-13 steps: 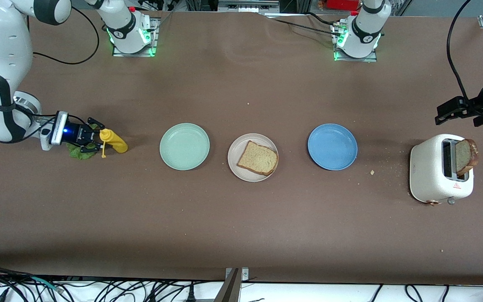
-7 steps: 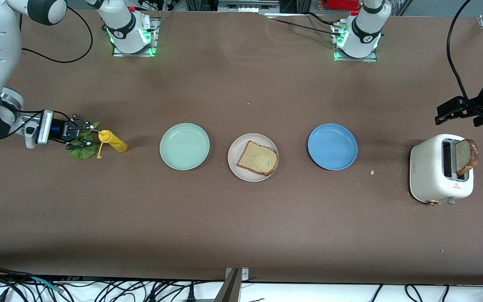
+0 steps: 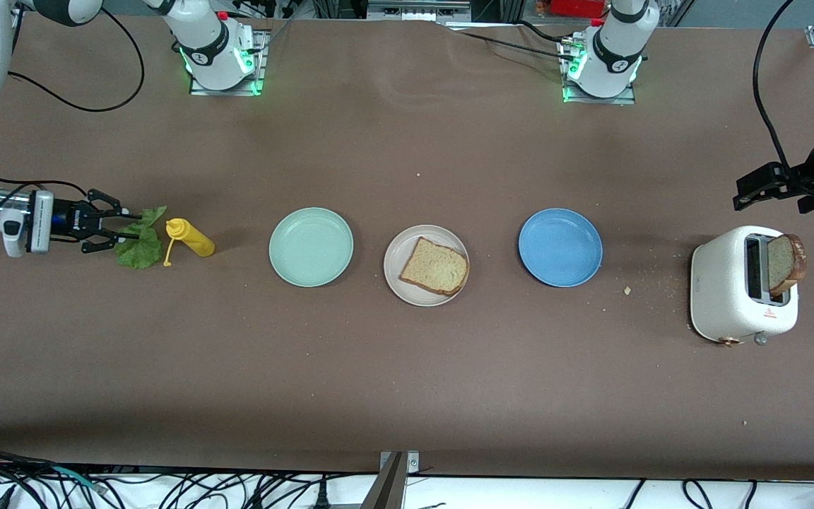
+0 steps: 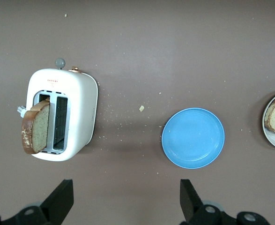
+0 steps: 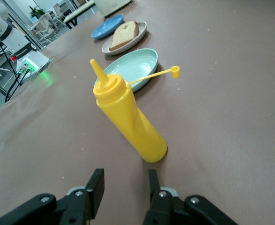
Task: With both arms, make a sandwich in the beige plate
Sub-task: 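Move the right gripper to the green lettuce leaf and grasp it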
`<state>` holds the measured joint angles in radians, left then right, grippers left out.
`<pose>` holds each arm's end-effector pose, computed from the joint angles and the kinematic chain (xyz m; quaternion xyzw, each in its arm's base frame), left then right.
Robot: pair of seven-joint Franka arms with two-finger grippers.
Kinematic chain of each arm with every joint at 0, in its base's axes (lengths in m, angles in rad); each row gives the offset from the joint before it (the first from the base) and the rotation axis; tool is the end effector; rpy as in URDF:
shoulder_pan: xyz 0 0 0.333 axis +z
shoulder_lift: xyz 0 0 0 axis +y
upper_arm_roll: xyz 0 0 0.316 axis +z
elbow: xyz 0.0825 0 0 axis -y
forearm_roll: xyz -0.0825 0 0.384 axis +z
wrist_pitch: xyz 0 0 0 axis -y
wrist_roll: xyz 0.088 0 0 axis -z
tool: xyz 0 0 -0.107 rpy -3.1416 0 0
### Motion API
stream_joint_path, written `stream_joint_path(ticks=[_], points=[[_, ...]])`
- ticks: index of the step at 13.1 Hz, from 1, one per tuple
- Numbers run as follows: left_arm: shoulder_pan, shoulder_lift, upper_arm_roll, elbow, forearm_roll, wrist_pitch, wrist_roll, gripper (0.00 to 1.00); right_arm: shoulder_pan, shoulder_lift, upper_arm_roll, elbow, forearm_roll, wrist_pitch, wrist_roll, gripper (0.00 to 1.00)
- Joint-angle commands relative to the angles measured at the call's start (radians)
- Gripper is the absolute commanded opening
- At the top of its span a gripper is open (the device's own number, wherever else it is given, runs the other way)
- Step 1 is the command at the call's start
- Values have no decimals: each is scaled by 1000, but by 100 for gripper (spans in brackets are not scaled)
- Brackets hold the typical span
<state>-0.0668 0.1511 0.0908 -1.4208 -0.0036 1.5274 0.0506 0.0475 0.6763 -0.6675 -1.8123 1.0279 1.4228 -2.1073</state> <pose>0.5961 0.0096 0.6046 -0.9997 0.0137 0.0221 0.0042 0.5272 -0.2232 0.2108 -0.7598 -0.4486 -0.1983 0.4268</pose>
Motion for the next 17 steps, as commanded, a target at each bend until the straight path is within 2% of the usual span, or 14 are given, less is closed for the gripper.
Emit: stream_joint_path(ticks=[1, 2, 3, 4, 5, 8, 9, 11, 13, 17], points=[[-4, -19, -6, -10, 31, 0, 0, 100, 61, -23, -68, 34, -67, -21, 169, 47], [-4, -19, -5, -10, 31, 0, 0, 100, 125, -32, -125, 51, -84, -13, 246, 50], [-4, -19, -5, -10, 31, 0, 0, 100, 173, -34, -164, 62, -104, -5, 339, 62], [-2, -19, -5, -10, 33, 0, 0, 100, 175, -67, -149, 79, -138, 27, 448, 74], [-2, -19, -5, -9, 33, 0, 0, 100, 175, -102, -101, 77, -191, 94, 524, 77], [-2, -19, -5, -9, 34, 0, 0, 100, 164, -227, 31, 61, -440, 296, 804, 77], [-2, -18, -5, -10, 34, 0, 0, 100, 160, -239, 52, 47, -507, 336, 913, 78], [-4, -18, -5, -12, 34, 0, 0, 100, 158, -259, 86, 13, -648, 393, 1134, 89], [-2, -18, -5, -10, 34, 0, 0, 100, 158, -280, 123, -48, -725, 462, 1330, 99], [-2, -19, -5, -10, 34, 0, 2, 100, 158, -301, 212, -269, -764, 813, 1495, 99]])
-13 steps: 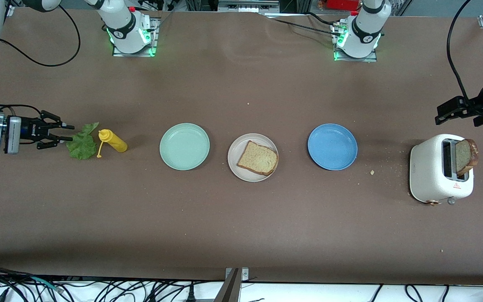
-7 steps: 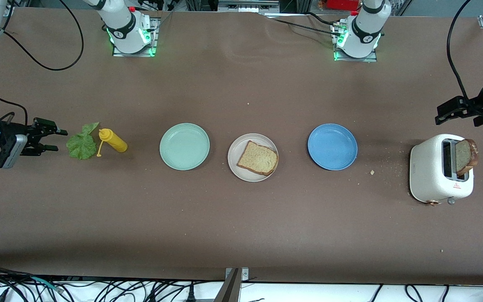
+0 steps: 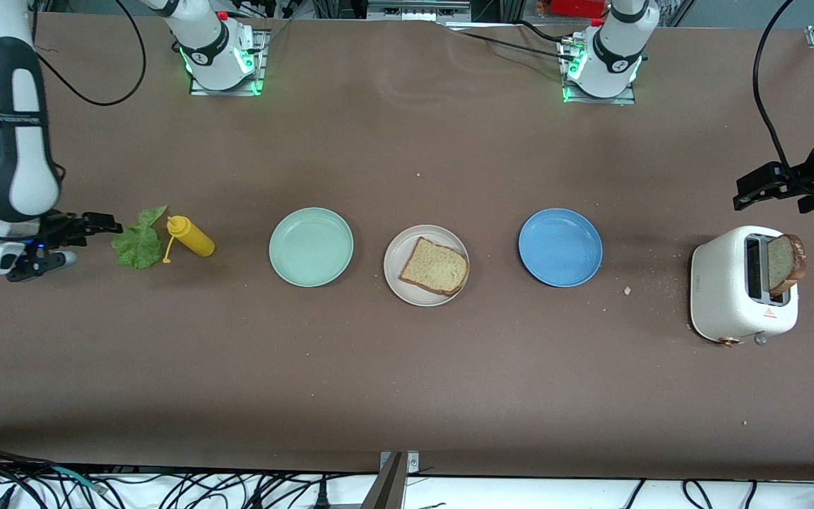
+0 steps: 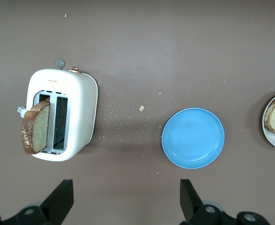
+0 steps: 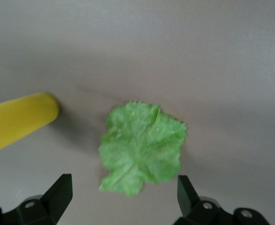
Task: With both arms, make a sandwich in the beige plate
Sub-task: 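Move the right gripper to the green lettuce leaf and grasp it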
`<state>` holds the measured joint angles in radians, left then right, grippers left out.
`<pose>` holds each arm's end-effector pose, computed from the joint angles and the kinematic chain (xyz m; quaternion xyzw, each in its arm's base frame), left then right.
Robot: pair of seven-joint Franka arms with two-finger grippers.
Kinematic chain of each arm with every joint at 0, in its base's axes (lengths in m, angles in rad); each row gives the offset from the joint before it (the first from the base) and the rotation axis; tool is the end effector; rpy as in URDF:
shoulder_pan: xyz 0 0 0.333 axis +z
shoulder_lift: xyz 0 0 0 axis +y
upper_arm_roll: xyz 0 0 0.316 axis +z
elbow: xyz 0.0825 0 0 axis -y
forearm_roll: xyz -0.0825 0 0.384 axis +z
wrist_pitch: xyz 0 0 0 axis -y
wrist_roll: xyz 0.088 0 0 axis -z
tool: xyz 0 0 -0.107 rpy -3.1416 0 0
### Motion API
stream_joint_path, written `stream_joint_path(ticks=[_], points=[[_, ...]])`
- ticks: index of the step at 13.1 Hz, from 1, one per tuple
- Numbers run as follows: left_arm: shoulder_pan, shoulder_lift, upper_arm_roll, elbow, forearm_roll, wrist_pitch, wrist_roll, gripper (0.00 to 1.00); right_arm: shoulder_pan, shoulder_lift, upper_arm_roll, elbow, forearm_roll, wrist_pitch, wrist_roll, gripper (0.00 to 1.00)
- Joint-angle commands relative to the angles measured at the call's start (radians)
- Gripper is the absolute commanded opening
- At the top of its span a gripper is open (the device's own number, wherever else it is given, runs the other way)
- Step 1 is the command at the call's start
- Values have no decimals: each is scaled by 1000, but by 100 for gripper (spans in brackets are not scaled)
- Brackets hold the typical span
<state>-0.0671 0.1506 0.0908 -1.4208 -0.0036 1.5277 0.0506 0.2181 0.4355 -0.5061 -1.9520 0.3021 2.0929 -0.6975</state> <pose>0.5960 0.0094 0.6049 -0.9997 0.0138 0.0217 0.0042 0.5720 -0.1445 0.2622 -0.9863 -0.1206 0.0904 0.0673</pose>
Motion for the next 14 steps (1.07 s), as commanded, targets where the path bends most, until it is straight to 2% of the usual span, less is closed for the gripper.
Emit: stream_joint_path(ticks=[1, 4, 9, 11, 13, 14], points=[[-2, -19, -5, -13, 34, 0, 2, 100, -13, -54, 60, -161, -46, 212, 130, 99], [-3, -17, -5, -12, 34, 2, 2, 100, -14, -31, 80, -217, -46, 344, 145, 99], [-2, -17, -5, -9, 34, 2, 3, 100, -48, -23, 80, -257, -34, 349, 150, 98], [-5, -17, -6, -13, 34, 2, 5, 100, -54, -9, 81, -258, -29, 348, 185, 94], [-7, -17, -5, -15, 34, 2, 8, 100, -54, 0, 81, -258, -28, 345, 193, 85], [-5, -17, -5, -15, 34, 2, 8, 100, -55, 8, 83, -258, -28, 345, 193, 71]])
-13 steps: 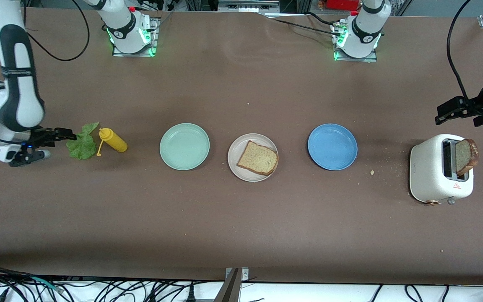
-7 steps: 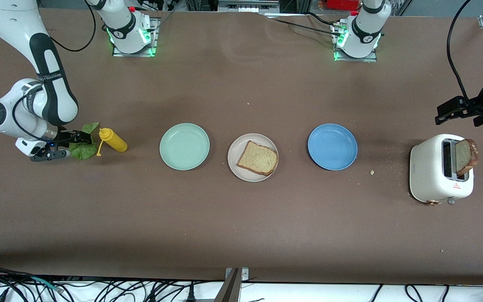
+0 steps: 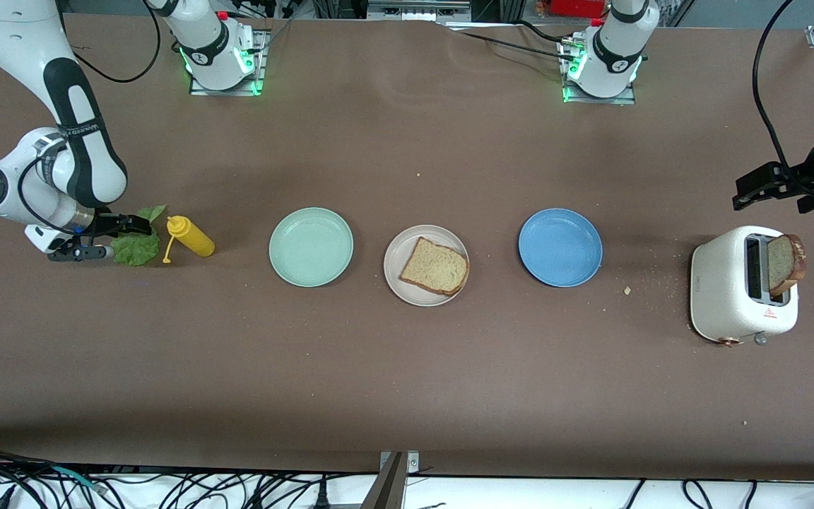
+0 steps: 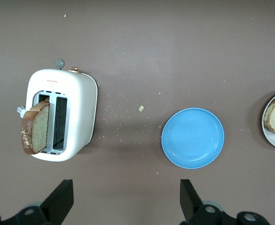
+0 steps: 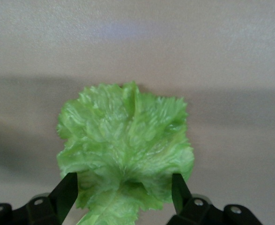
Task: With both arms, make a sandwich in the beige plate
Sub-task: 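Lift the lettuce leaf and carry it toward the beige plate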
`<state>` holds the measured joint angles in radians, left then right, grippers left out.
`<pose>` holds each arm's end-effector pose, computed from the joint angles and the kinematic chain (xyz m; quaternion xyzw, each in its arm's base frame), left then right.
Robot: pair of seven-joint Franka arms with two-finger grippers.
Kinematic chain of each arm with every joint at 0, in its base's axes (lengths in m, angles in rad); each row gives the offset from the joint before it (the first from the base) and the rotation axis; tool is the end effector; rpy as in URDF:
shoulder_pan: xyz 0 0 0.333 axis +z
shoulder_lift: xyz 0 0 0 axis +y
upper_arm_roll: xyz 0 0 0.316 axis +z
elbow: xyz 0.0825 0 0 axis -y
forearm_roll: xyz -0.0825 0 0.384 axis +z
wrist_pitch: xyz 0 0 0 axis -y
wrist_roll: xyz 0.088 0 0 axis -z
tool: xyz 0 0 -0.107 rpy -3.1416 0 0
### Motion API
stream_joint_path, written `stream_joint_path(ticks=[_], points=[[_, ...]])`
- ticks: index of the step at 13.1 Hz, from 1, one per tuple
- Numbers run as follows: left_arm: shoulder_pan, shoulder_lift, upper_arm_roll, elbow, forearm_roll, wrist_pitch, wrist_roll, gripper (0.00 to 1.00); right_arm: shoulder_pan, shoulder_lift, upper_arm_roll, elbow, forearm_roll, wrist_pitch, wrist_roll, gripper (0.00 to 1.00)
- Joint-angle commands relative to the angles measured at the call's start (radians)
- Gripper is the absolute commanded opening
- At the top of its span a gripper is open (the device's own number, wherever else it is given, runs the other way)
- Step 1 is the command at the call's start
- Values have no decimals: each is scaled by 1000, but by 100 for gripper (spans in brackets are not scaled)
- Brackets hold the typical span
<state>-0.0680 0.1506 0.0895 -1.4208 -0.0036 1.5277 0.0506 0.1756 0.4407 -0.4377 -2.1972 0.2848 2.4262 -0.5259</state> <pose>0.5961 0.0082 0.6049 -0.9996 0.0149 0.0217 0.0041 0.5173 -0.1449 0.1861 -0.9967 -0.0276 0.0727 0.0217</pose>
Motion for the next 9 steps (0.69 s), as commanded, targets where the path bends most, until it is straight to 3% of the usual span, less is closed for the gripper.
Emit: stream_joint_path(ticks=[1, 5, 9], points=[[-4, -17, -5, -15, 34, 2, 9, 100, -18, 7, 22, -13, -10, 11, 21, 58], [-4, -16, -5, -12, 34, 2, 8, 100, -19, 10, 30, -13, -10, 10, 20, 2], [-7, -16, -5, -12, 33, 2, 8, 100, -19, -28, 28, 4, -15, -33, 7, 0]])
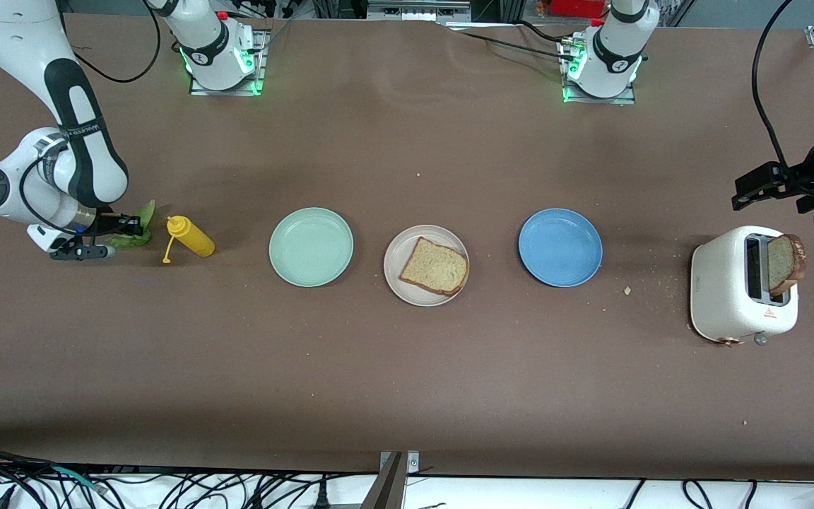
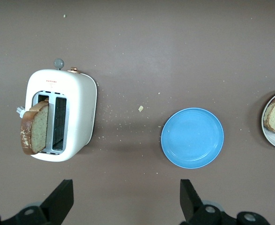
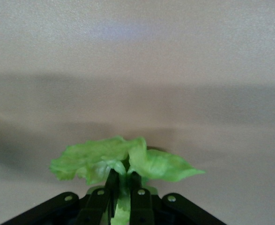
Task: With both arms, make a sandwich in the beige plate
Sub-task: 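Lift the lettuce leaf and carry it toward the beige plate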
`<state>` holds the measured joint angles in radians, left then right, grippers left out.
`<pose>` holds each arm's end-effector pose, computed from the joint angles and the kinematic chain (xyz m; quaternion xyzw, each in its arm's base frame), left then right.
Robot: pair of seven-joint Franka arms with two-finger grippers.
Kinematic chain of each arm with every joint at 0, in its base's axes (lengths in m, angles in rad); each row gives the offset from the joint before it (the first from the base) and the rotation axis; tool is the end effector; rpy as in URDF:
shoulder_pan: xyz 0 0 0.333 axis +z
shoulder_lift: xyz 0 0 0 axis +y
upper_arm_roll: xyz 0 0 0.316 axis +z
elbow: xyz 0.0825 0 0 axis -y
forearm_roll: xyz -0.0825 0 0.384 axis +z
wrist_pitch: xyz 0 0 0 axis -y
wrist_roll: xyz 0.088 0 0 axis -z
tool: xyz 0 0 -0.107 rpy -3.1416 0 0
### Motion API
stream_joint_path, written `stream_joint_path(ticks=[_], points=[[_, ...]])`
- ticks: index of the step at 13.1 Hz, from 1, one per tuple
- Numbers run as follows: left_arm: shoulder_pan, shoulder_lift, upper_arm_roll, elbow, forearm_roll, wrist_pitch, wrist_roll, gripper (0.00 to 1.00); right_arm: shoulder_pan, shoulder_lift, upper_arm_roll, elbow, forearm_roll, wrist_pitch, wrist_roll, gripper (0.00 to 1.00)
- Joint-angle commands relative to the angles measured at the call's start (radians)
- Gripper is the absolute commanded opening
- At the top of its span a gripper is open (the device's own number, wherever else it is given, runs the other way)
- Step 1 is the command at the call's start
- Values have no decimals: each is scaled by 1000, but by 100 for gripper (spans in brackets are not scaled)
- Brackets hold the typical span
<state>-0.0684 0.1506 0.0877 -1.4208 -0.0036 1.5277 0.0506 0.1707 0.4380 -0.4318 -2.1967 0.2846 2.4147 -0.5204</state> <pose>0.5961 0.0069 0.6049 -0.9996 0.0160 0.0217 0.0040 0.5167 -0.1436 0.1862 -0.9964 -0.0252 0.0764 0.0255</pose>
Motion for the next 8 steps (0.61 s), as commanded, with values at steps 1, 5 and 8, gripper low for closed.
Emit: stream_joint_path(ticks=[1, 5, 8], points=[[-8, -16, -3, -12, 33, 2, 8, 100, -14, -48, 21, 12, -19, -48, -1, 0], [-11, -14, -11, -13, 34, 2, 8, 100, -14, -90, 13, 176, -68, -342, 5, 0], [-11, -14, -13, -10, 34, 2, 6, 100, -11, -105, 15, 325, -126, -547, 25, 0]])
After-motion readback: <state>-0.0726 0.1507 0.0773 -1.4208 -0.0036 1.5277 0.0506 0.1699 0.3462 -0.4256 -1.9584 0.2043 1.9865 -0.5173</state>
